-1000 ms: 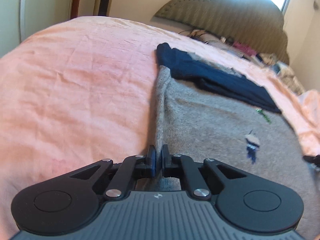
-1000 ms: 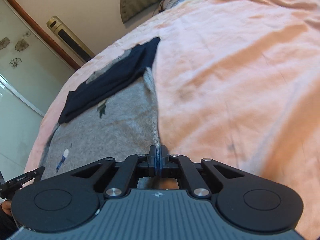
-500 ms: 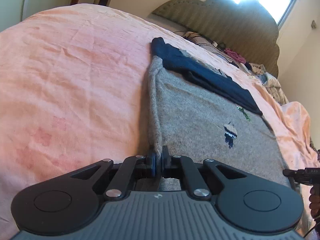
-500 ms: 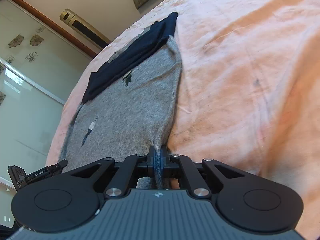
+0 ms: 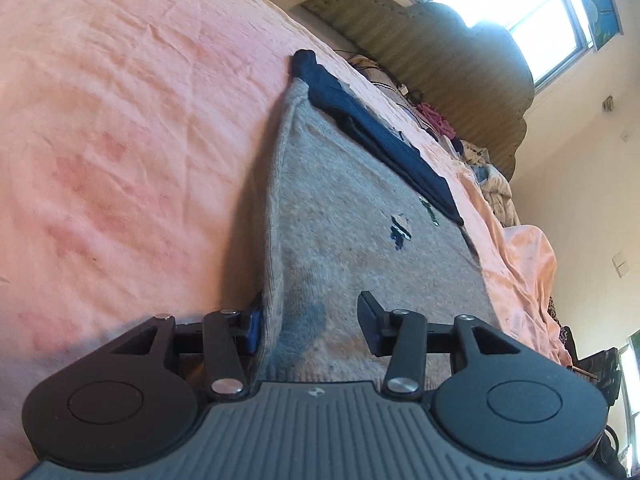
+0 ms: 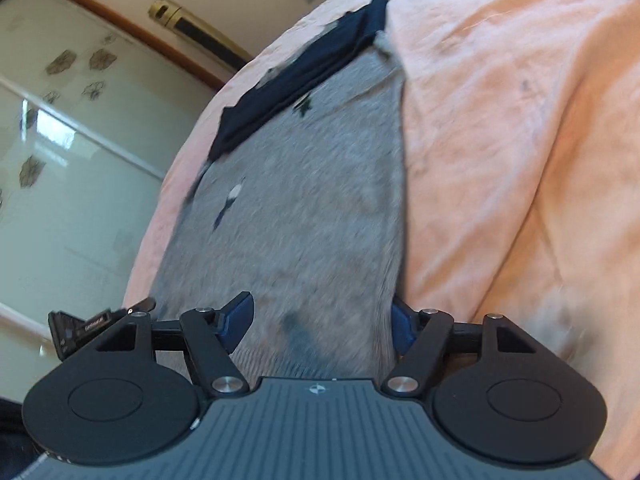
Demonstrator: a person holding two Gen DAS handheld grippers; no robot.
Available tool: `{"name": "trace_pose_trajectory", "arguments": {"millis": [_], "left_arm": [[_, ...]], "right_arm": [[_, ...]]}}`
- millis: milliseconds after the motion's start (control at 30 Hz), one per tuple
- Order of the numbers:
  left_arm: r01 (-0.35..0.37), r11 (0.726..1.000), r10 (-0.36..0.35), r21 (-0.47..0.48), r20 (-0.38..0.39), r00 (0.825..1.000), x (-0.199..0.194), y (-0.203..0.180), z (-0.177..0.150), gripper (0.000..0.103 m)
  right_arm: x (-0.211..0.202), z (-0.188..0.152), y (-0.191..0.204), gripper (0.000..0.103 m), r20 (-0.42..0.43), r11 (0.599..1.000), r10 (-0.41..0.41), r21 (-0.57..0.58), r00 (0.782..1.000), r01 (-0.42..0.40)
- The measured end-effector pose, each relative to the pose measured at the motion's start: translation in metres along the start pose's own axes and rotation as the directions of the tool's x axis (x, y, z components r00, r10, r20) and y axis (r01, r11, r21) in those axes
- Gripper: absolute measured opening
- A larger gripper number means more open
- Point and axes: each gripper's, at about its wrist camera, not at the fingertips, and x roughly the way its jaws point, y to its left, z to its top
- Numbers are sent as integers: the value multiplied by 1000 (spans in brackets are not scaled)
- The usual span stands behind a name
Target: Fold small clothes
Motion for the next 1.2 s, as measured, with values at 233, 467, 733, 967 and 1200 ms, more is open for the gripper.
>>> {"name": "trace_pose_trajectory", "arguments": {"millis": [233, 467, 733, 967, 1200], "left_arm": [[-10, 1000, 10, 14, -20, 1000, -7, -2, 10, 6], [16, 1000, -18, -26, -93, 995, -15, 18, -3, 13], [153, 977, -168, -151, -87, 982, -24, 21, -25, 55], [78, 996, -83, -47, -121, 989, -31, 9, -24, 5], [34, 999, -35, -7, -141, 989, -47, 28, -14, 7]], "right_arm": [[-19, -5, -4, 9, 43, 1000, -18, 0, 999, 18], [-35, -21, -34, 19, 46, 994, -44, 103, 998, 40], [-28, -41, -13, 47, -1, 993, 63, 100, 998, -62], [-44, -36, -12, 9, 0, 997, -77, 31, 997, 77], [-52, -41, -25, 16, -9, 992, -113, 48, 994, 113]]}}
